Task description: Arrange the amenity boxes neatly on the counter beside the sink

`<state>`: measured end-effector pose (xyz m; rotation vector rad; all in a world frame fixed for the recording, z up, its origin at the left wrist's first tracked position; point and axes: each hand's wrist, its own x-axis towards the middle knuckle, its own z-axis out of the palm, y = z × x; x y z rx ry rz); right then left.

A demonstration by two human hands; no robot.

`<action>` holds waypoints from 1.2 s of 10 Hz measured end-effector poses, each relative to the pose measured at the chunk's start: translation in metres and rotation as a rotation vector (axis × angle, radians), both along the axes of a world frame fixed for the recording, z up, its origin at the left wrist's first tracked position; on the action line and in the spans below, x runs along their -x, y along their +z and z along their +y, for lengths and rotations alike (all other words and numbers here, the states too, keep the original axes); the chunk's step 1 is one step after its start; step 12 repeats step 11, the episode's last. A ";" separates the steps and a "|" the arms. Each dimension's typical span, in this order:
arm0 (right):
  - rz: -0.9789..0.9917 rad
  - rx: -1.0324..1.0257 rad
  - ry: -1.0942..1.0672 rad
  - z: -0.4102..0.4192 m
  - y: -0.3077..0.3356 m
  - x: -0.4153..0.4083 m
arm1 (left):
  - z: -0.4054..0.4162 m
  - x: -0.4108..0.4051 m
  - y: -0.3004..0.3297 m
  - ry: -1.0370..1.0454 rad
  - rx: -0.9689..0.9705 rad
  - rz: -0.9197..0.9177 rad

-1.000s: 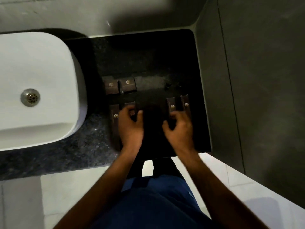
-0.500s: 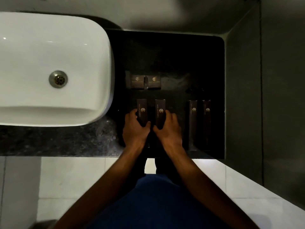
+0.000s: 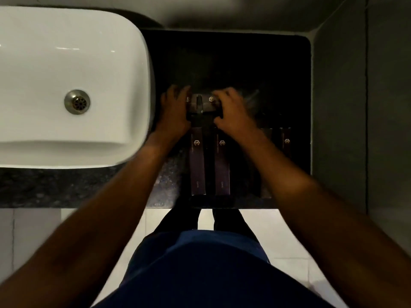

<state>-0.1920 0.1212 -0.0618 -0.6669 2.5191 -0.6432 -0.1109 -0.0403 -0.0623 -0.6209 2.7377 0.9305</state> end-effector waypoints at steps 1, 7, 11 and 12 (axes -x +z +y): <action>0.012 -0.147 0.247 -0.017 -0.012 0.021 | -0.013 0.027 -0.011 -0.186 0.170 -0.171; -0.102 -0.004 -0.362 0.023 0.002 -0.058 | 0.058 -0.051 -0.006 0.325 -0.094 0.049; -0.156 0.018 -0.459 0.026 -0.010 -0.084 | 0.077 -0.059 -0.008 0.379 -0.126 0.003; -0.156 0.018 -0.459 0.026 -0.010 -0.084 | 0.077 -0.059 -0.008 0.379 -0.126 0.003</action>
